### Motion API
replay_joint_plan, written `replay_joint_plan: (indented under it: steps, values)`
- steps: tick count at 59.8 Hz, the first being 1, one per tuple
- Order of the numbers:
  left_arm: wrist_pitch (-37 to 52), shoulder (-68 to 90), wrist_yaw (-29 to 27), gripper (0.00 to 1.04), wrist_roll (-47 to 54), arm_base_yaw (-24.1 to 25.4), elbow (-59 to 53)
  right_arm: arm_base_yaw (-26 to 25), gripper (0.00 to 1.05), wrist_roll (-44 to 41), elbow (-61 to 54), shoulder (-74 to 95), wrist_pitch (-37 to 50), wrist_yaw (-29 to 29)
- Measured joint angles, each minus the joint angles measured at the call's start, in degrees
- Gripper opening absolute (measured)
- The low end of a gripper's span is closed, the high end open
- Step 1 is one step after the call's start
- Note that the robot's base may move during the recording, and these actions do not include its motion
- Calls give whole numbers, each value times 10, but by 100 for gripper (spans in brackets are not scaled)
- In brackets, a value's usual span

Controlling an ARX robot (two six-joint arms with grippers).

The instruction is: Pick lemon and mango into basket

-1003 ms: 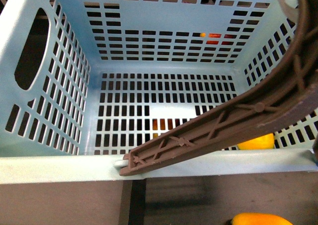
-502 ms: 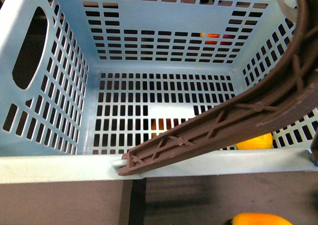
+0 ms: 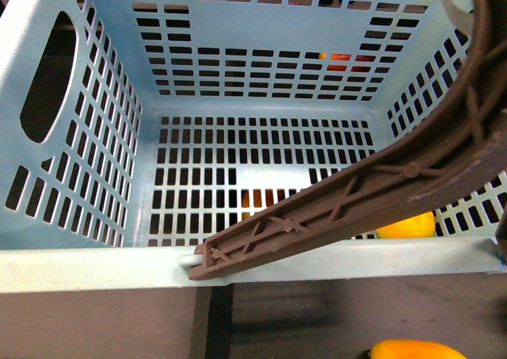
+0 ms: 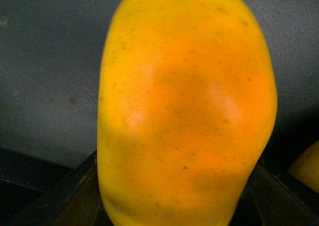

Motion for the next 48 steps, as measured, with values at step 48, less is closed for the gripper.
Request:
replay_joint_plan:
  steps: [48]
  values:
    - [0,0,2,5,0,0,0,-115,60,133,-52,-332,-60,-282]
